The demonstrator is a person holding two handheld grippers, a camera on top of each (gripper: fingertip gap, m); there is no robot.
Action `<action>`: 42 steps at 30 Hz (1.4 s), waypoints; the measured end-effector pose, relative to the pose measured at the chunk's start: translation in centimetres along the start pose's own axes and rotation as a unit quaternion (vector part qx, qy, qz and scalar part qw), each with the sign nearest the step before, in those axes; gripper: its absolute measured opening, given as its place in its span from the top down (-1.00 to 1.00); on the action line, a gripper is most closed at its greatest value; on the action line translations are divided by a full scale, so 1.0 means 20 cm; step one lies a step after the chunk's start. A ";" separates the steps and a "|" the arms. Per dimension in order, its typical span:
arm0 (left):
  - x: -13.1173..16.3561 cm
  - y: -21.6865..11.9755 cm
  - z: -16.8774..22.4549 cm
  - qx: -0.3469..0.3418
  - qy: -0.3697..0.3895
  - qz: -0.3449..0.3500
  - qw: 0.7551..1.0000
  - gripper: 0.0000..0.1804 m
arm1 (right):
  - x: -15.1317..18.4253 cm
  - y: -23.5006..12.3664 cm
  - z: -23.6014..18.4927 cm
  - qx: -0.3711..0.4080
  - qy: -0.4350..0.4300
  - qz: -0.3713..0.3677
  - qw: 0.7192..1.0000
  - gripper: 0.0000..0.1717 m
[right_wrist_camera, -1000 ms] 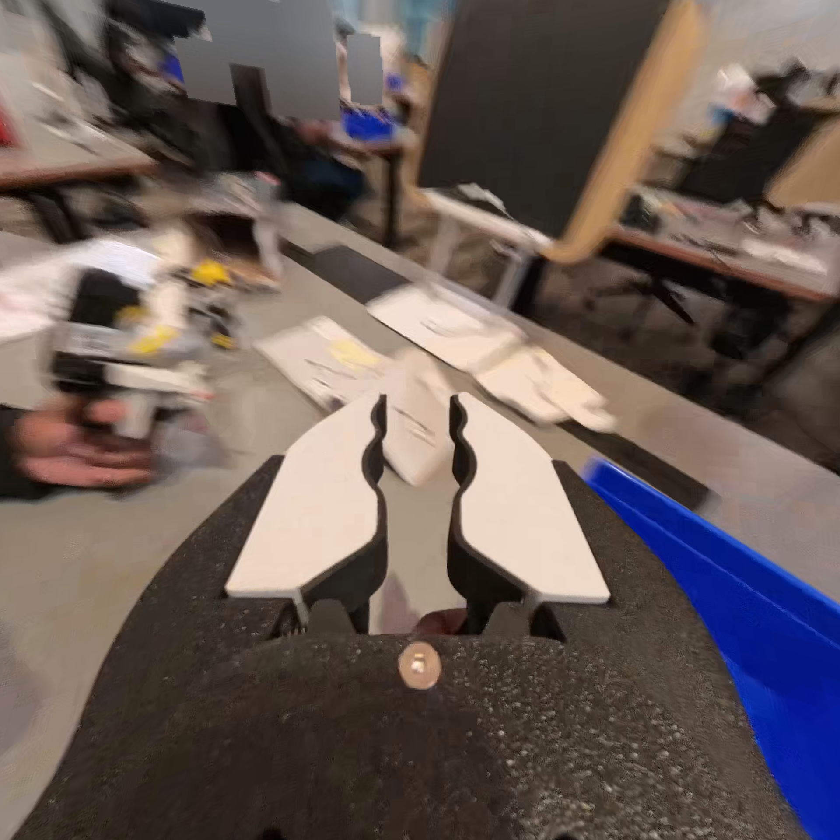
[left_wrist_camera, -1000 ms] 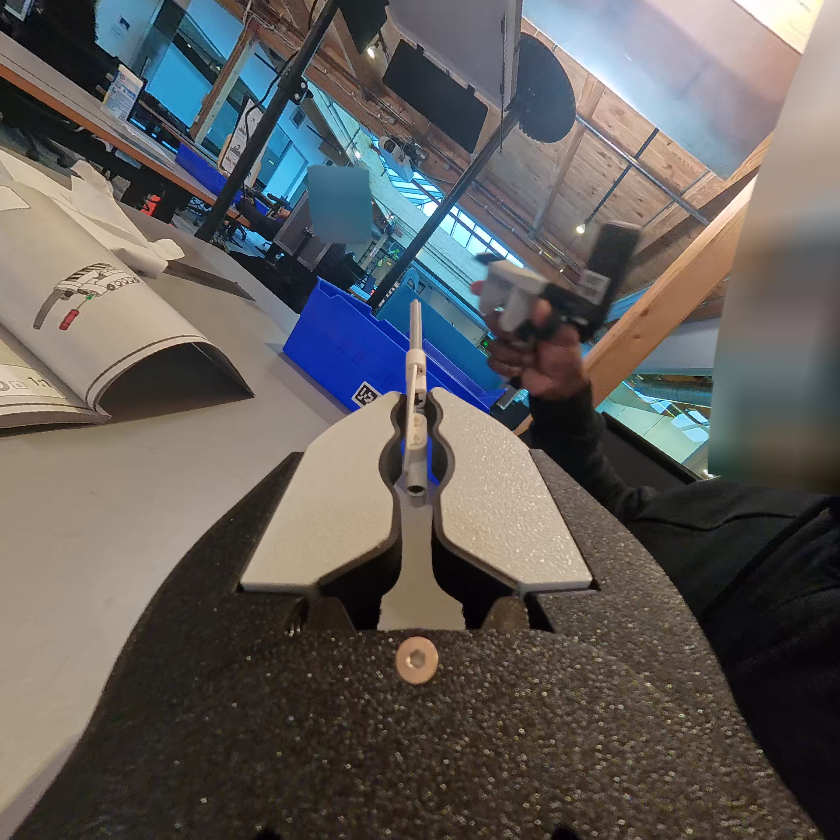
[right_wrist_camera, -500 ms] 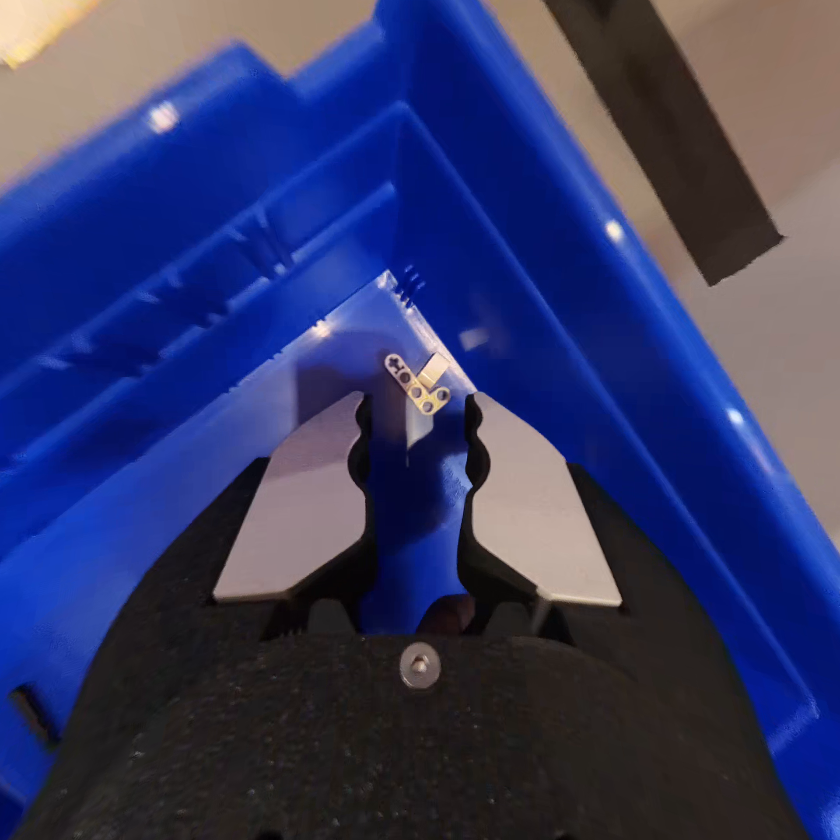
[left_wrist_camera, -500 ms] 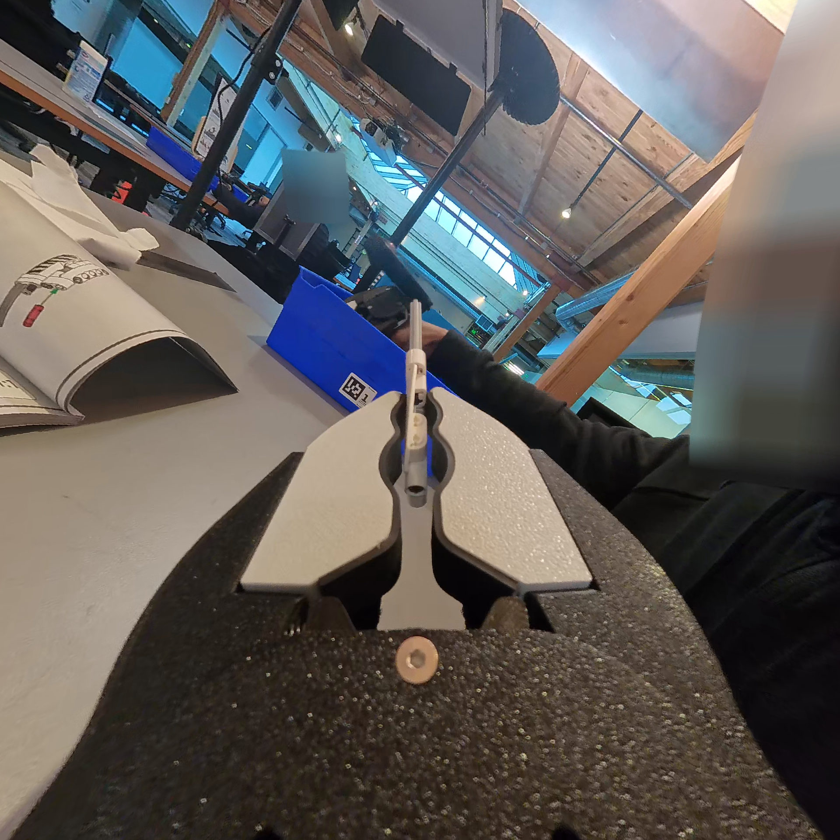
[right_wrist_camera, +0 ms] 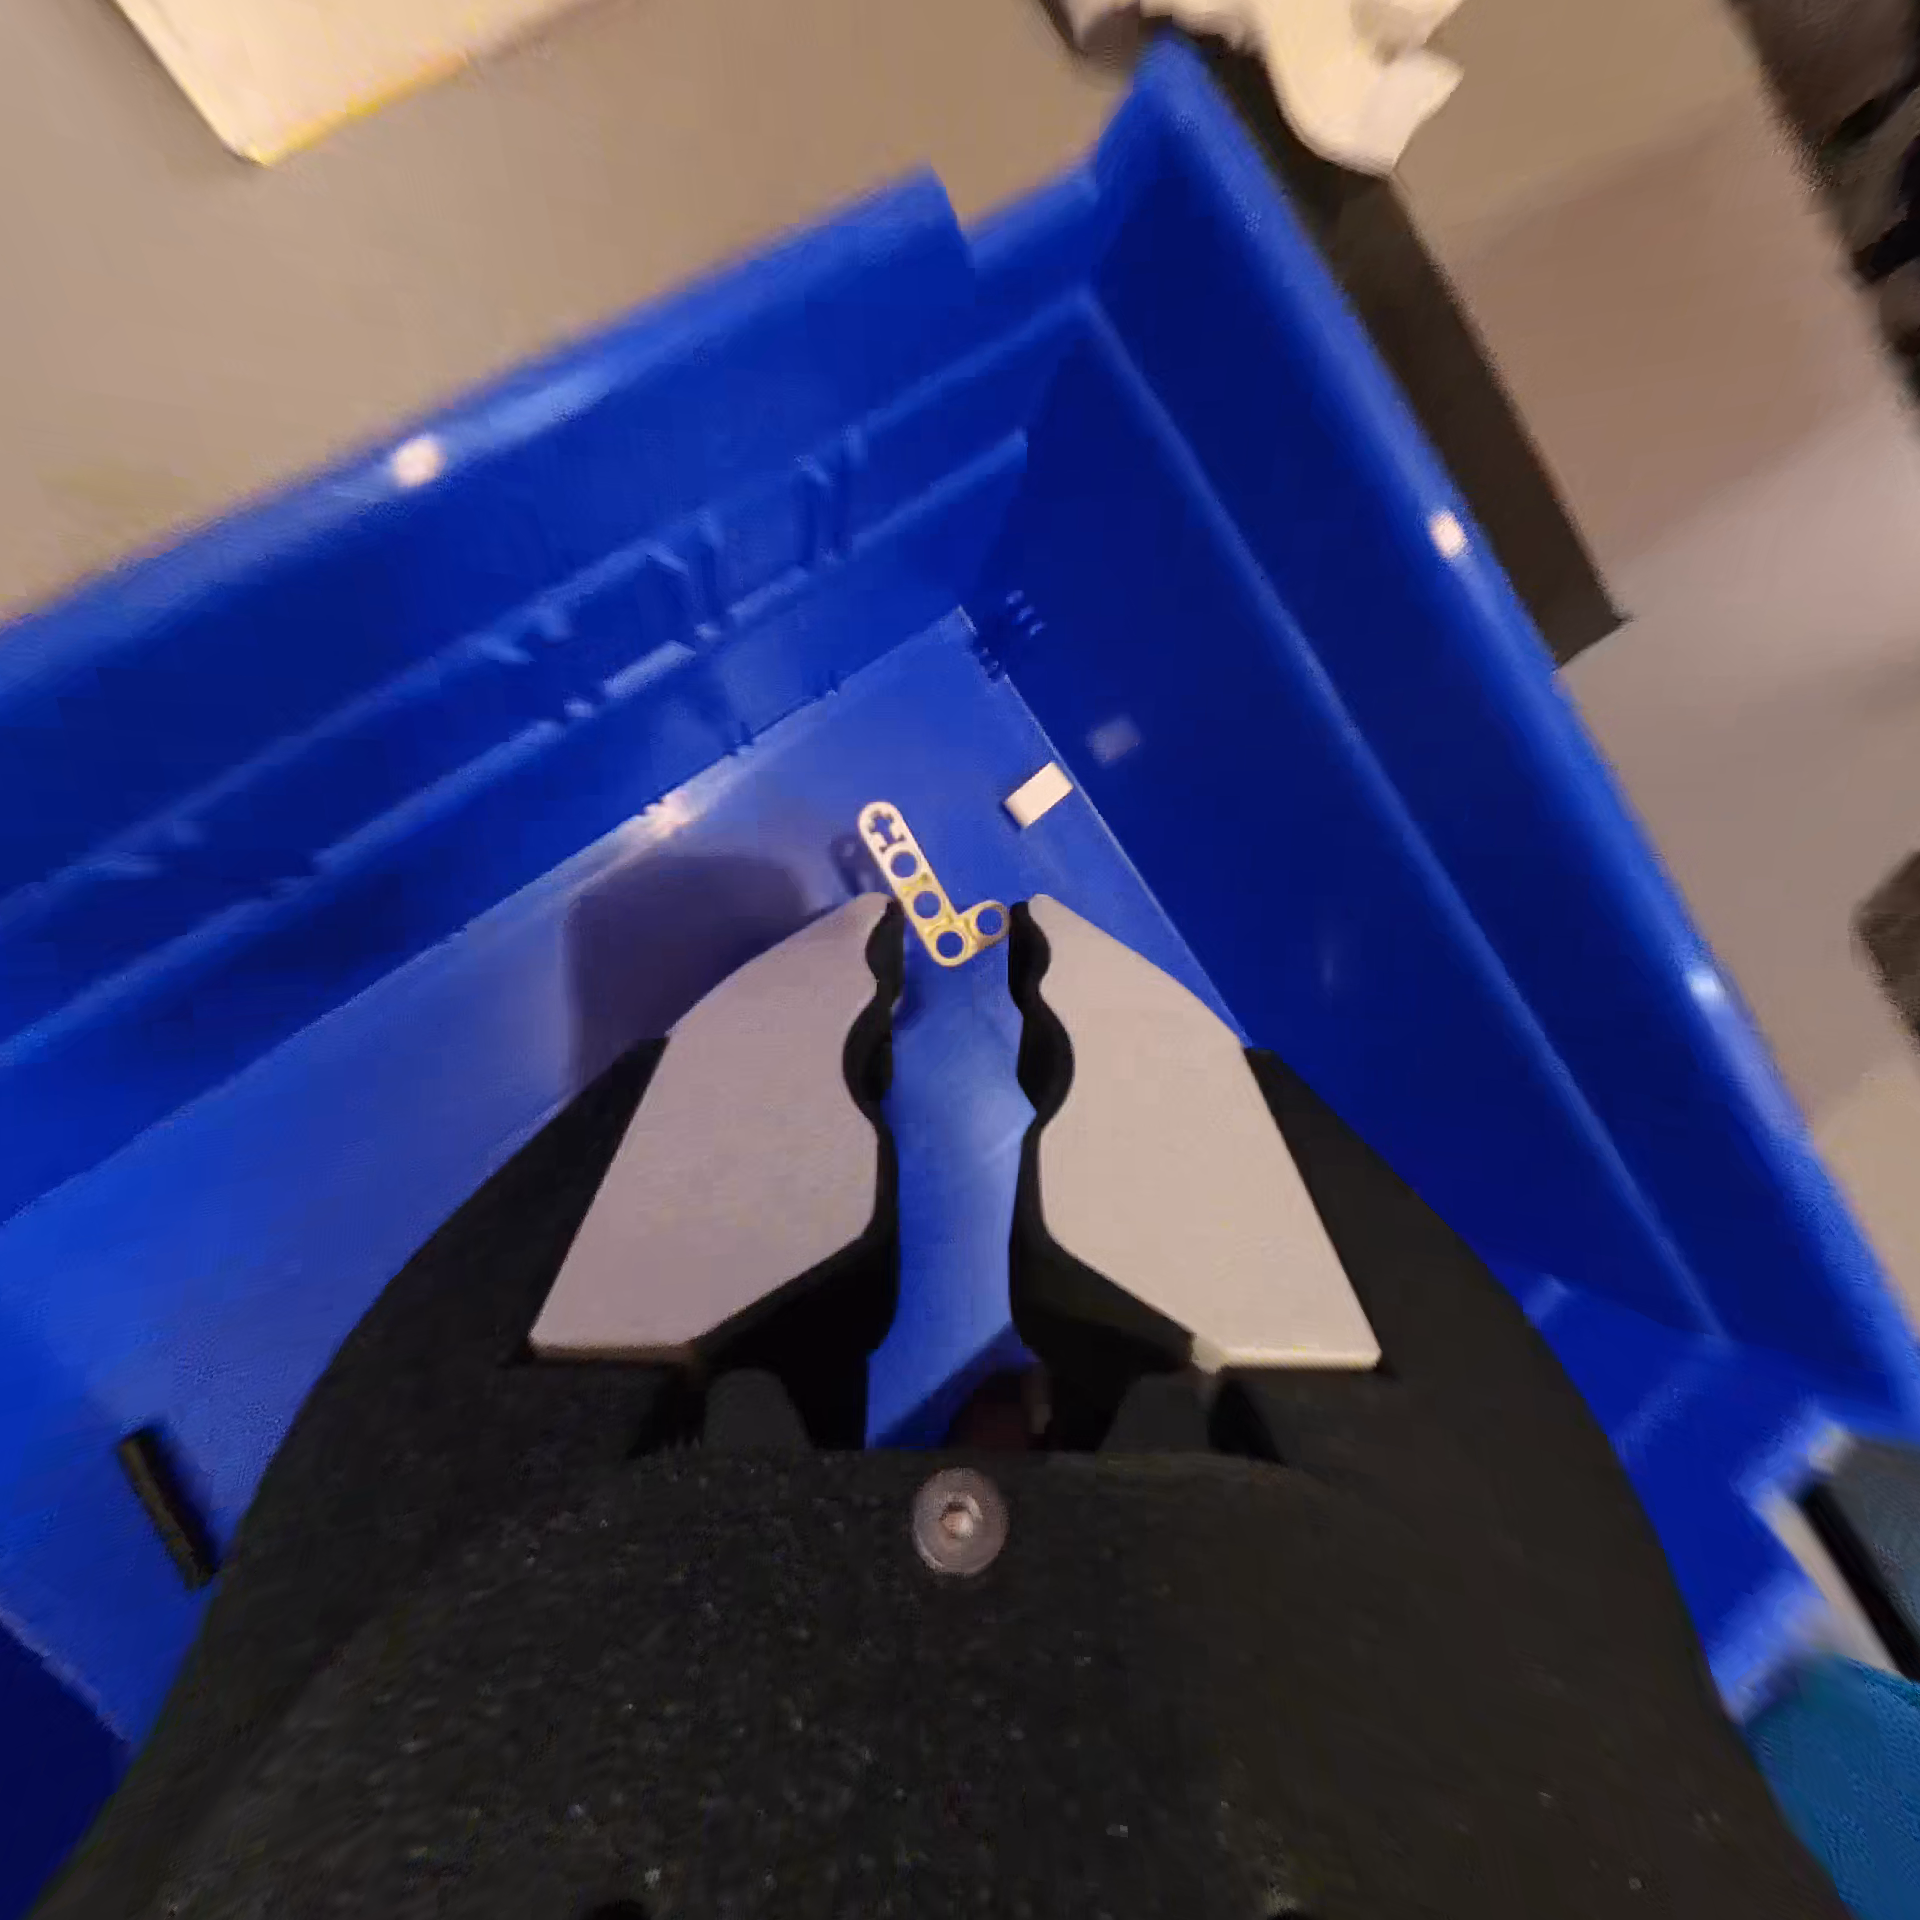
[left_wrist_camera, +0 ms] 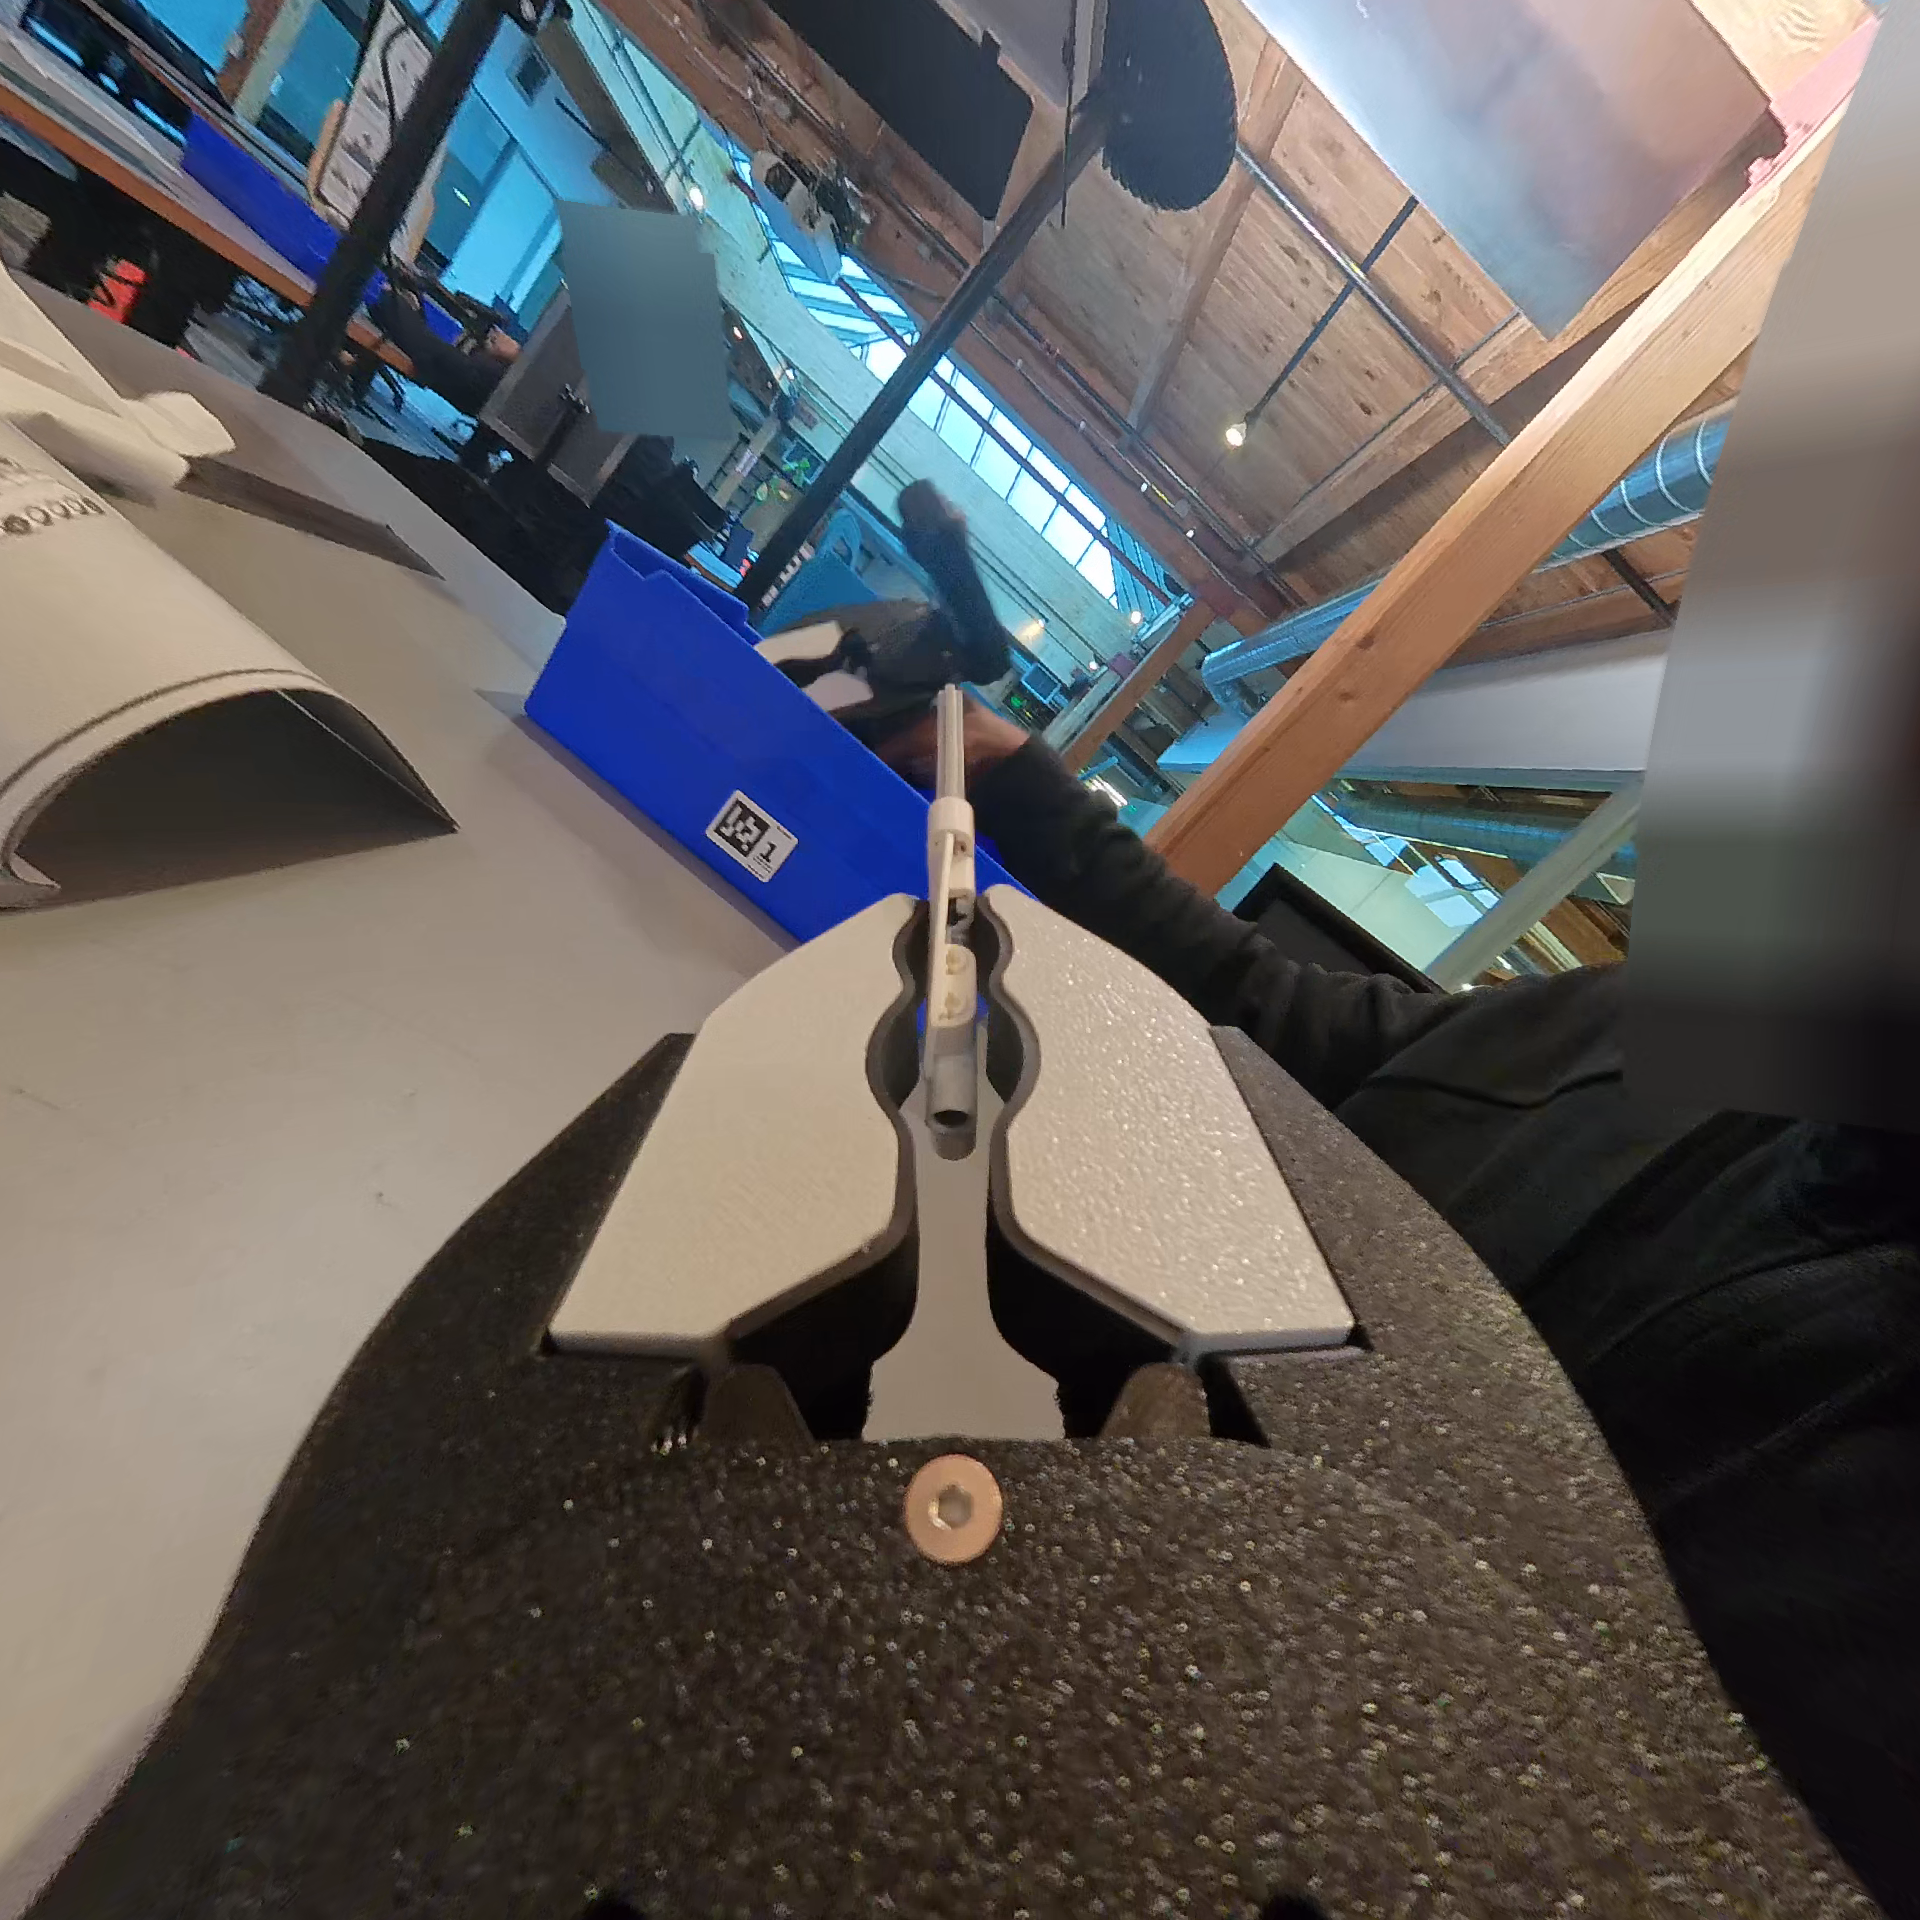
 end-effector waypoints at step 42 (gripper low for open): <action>0.04 -0.24 -0.01 -0.034 -0.121 -0.181 0.975 0.92 | -0.60 0.21 -1.44 -0.129 -0.391 0.361 0.837 0.68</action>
Point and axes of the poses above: each gripper's, where its closed fingertips meet, y out along the fingers, x out of its underside, z = x × y across the jaws, the point moved 9 cm from there along -y, back along the fingers, and after that the axes turned 2 degrees about -z, right-handed, at the moved point
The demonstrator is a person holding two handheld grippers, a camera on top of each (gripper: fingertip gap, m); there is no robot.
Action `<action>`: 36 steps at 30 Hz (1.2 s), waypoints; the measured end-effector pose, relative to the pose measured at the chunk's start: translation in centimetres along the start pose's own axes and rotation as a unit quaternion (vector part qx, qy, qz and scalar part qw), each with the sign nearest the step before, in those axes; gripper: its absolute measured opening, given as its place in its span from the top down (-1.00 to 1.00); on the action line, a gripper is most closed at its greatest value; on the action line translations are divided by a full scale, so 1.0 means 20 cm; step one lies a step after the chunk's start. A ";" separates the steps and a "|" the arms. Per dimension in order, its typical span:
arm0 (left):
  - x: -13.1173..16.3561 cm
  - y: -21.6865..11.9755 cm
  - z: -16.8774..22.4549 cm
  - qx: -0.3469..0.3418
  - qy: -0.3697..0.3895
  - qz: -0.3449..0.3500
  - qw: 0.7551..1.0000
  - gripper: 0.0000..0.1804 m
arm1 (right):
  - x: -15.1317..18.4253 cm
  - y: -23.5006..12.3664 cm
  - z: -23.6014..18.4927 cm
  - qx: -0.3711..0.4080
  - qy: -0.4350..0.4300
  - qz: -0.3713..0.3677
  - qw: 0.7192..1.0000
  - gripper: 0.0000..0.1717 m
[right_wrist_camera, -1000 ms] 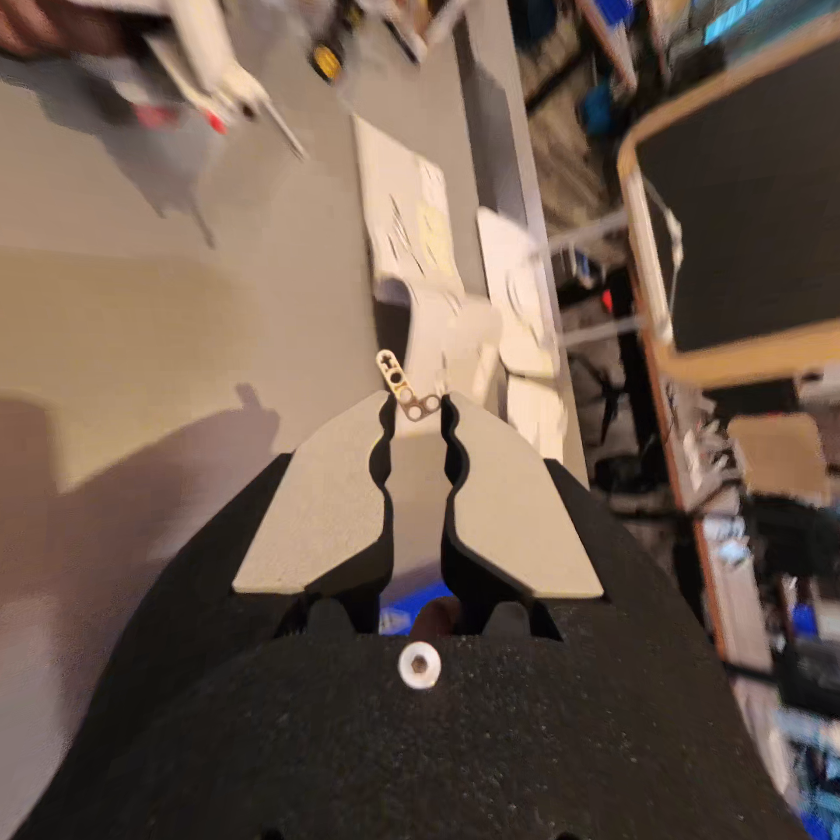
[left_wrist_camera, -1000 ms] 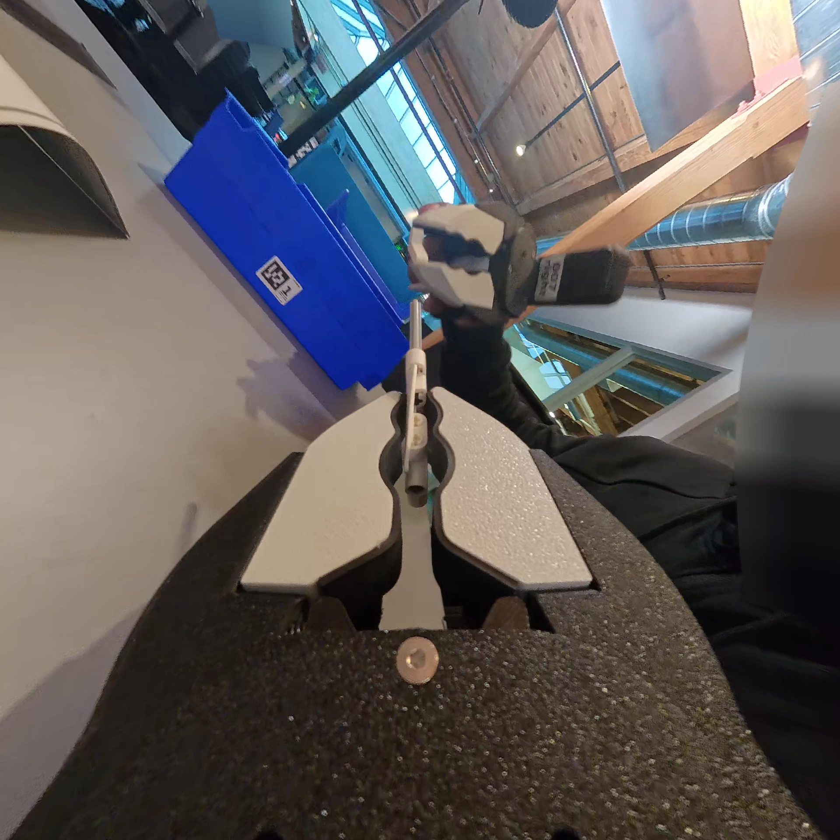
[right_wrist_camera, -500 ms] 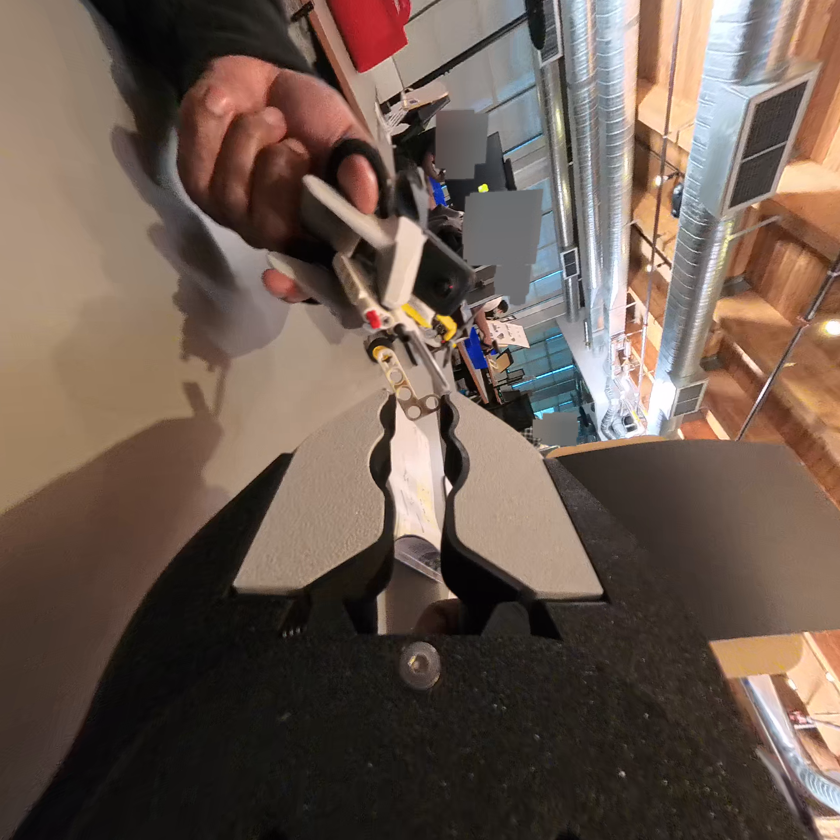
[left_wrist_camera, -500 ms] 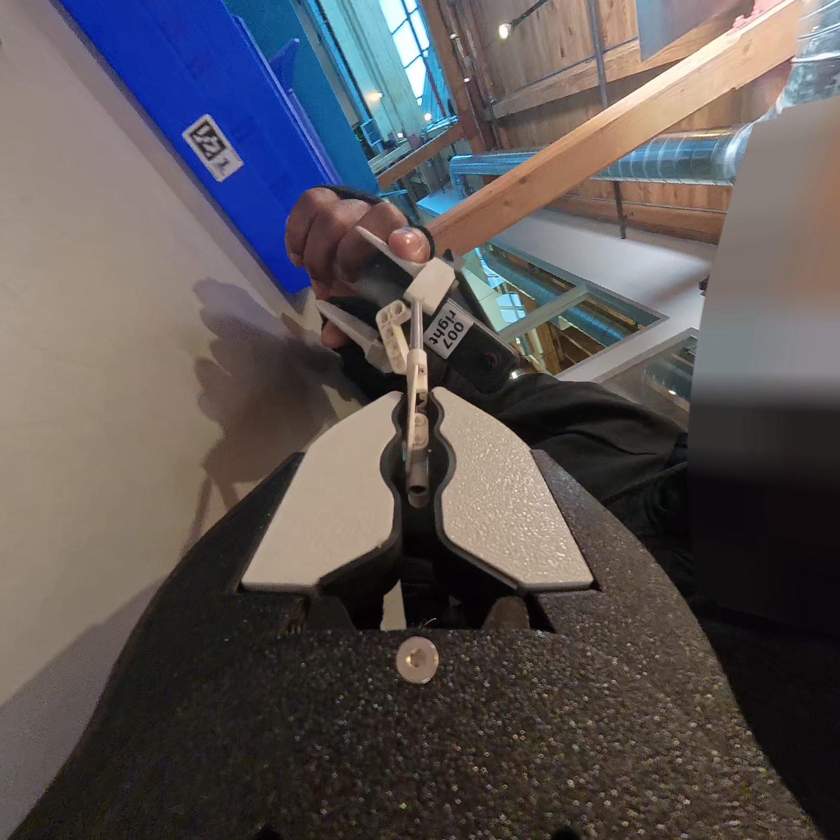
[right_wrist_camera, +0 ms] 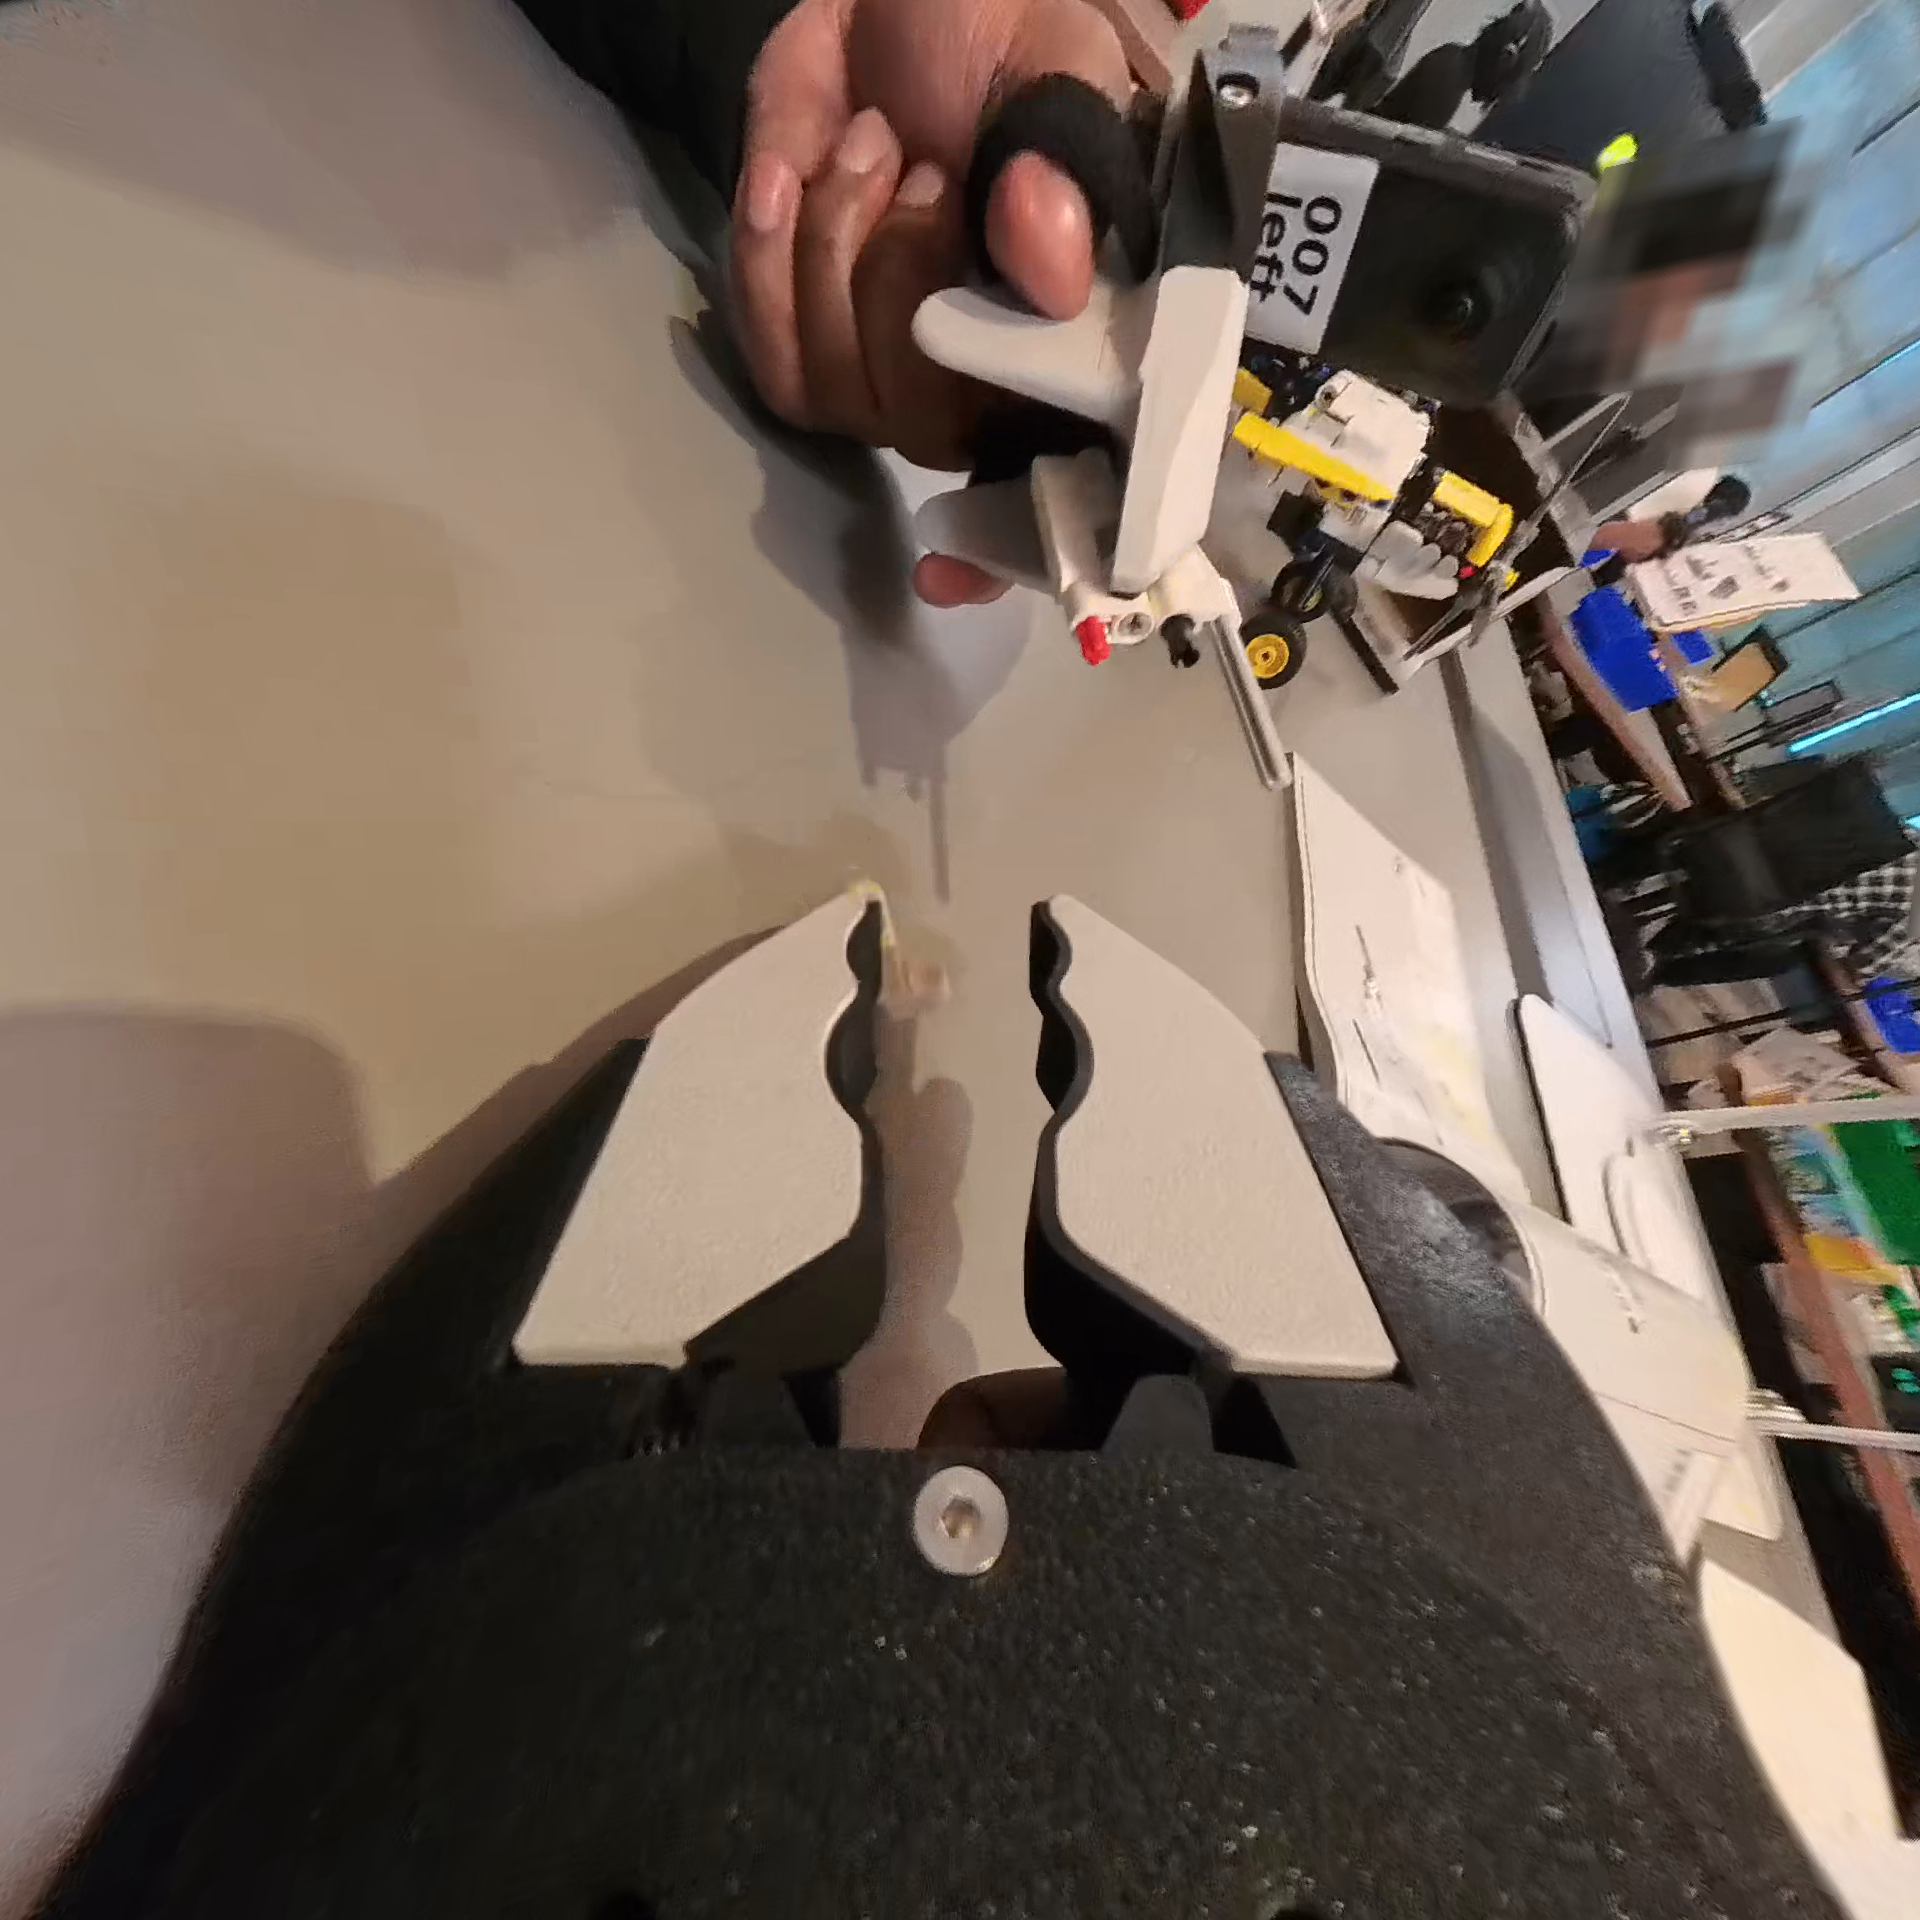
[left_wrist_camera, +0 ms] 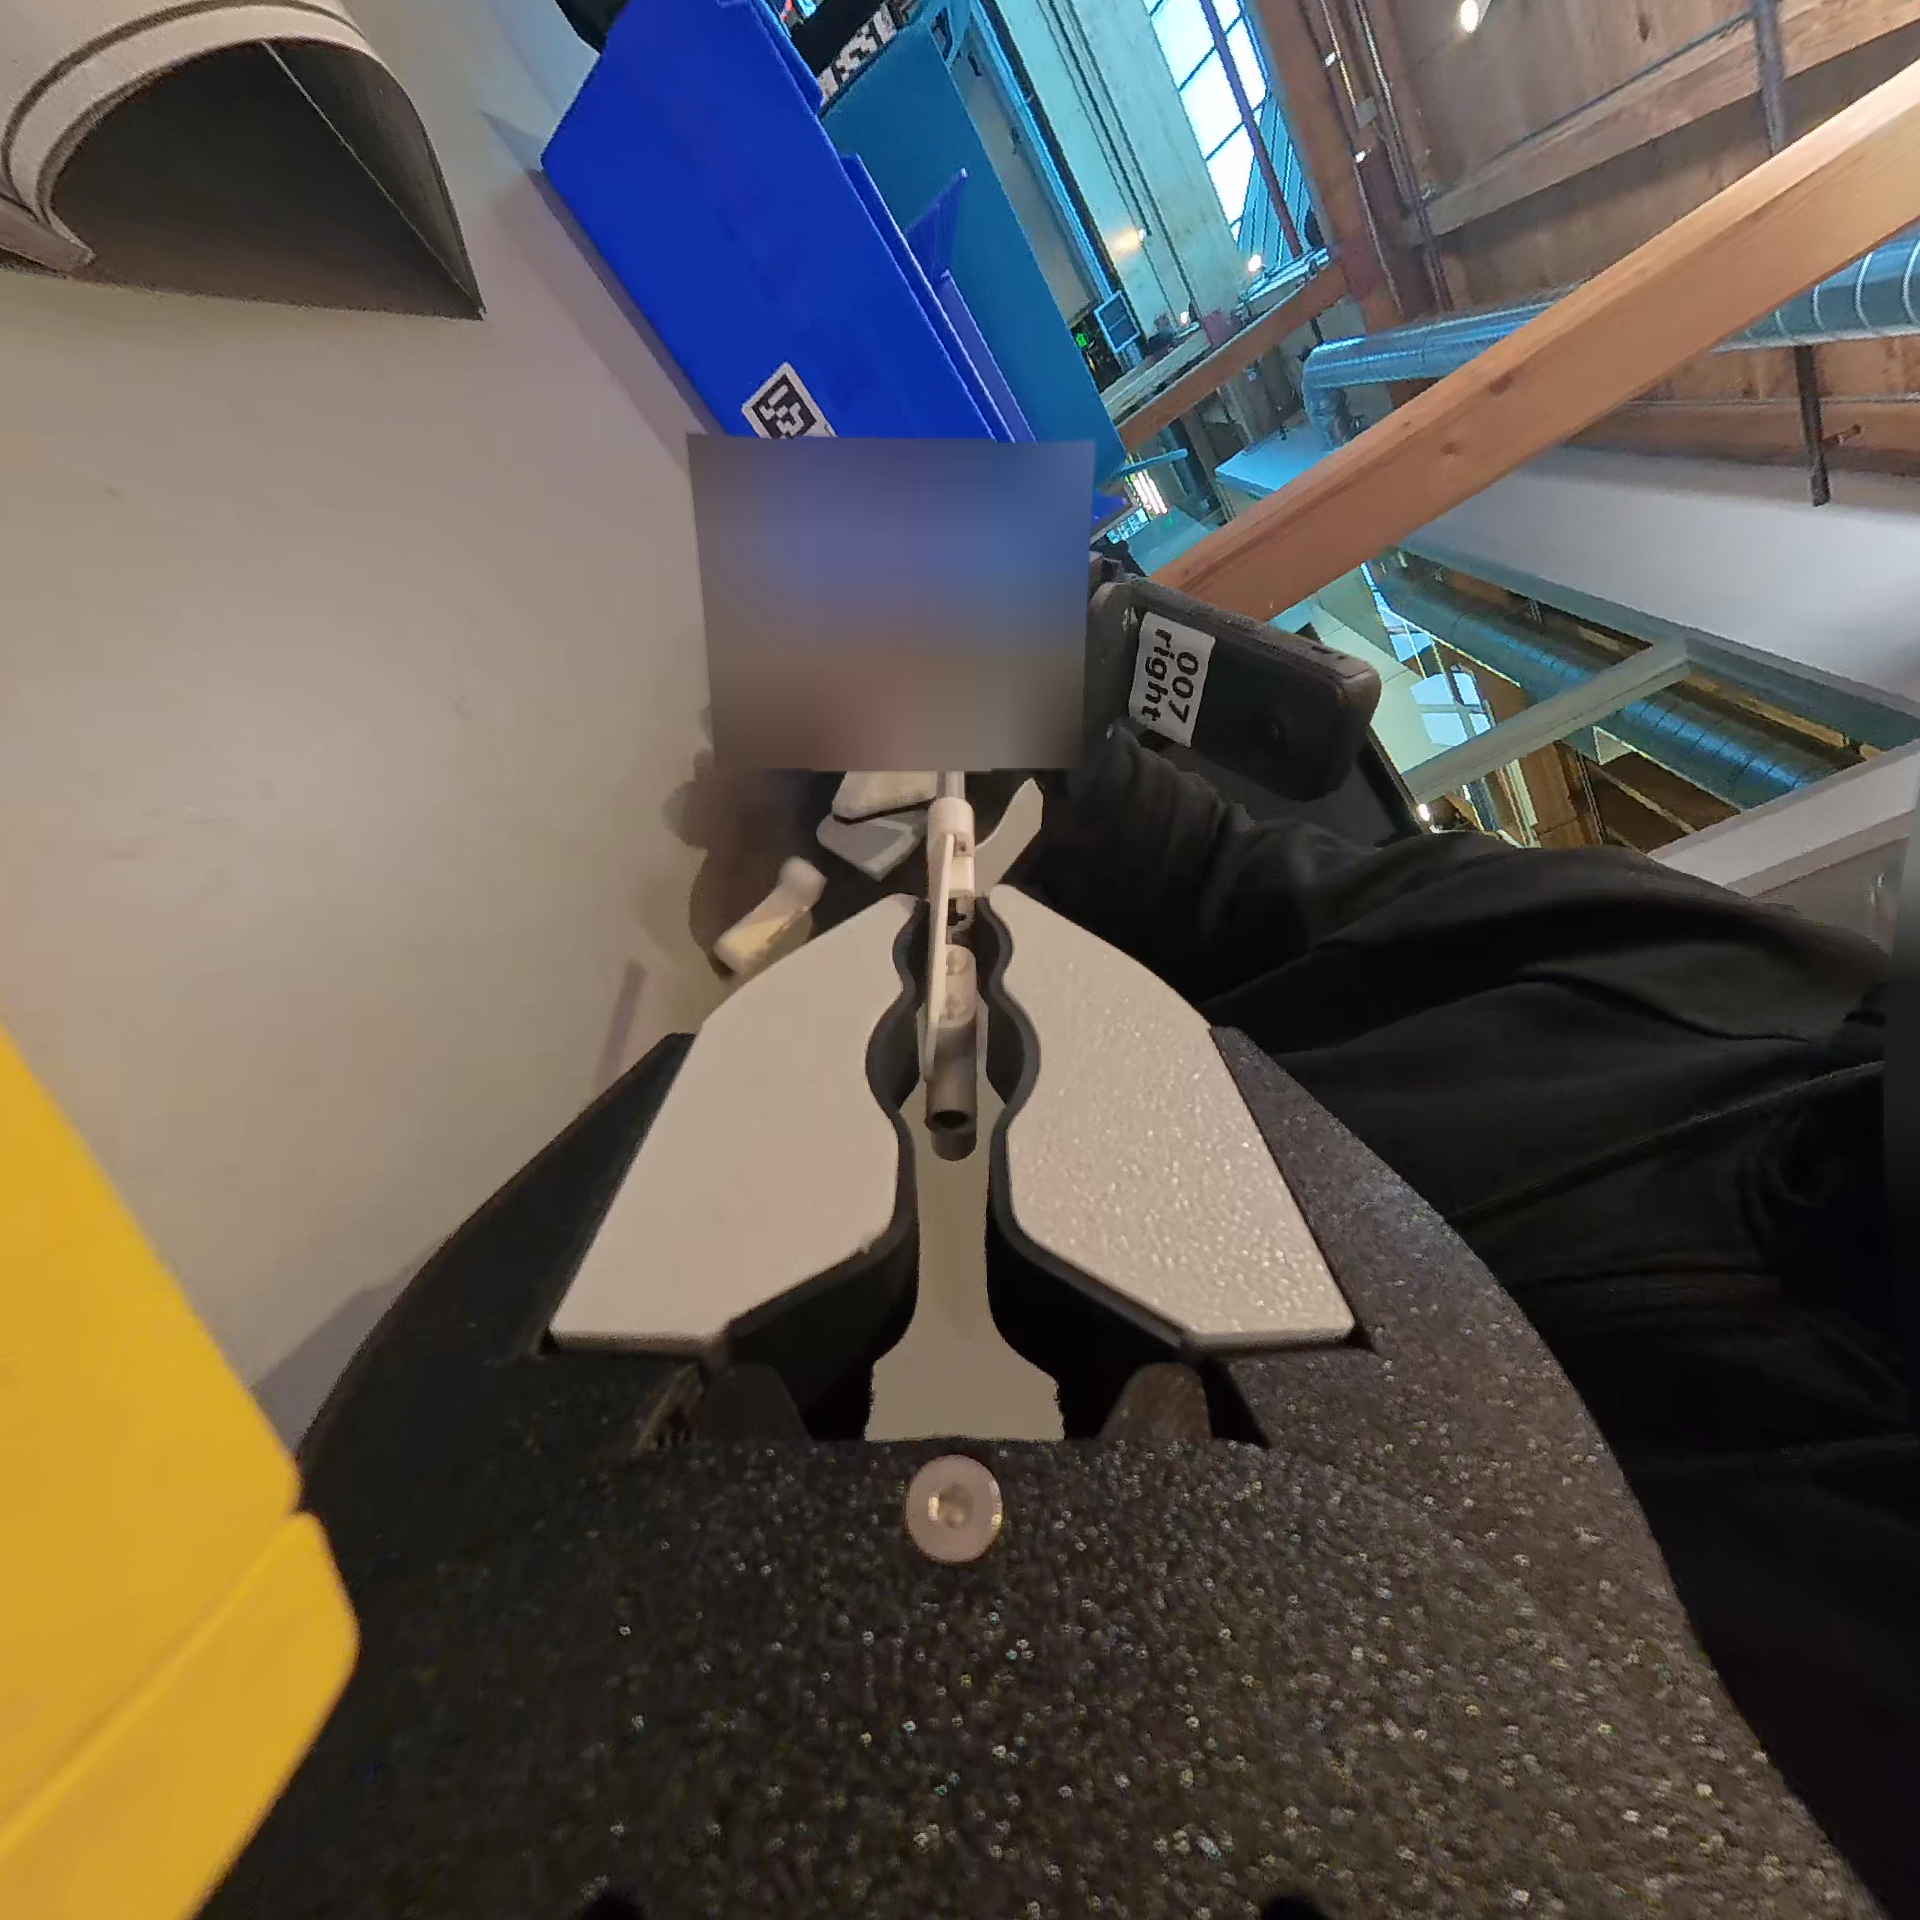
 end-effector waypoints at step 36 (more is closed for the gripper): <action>0.01 -0.01 0.00 -0.103 0.094 -0.035 0.990 0.92 | -0.02 0.12 0.00 -0.060 -0.068 -0.164 0.982 0.91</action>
Point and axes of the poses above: each gripper's, where its closed fingertips meet, y out along the fingers, x out of its underside, z = x × y across the jaws, the point moved 9 cm from there along -y, back along the fingers, and after that the axes turned 2 degrees about -z, right-handed, at the moved point
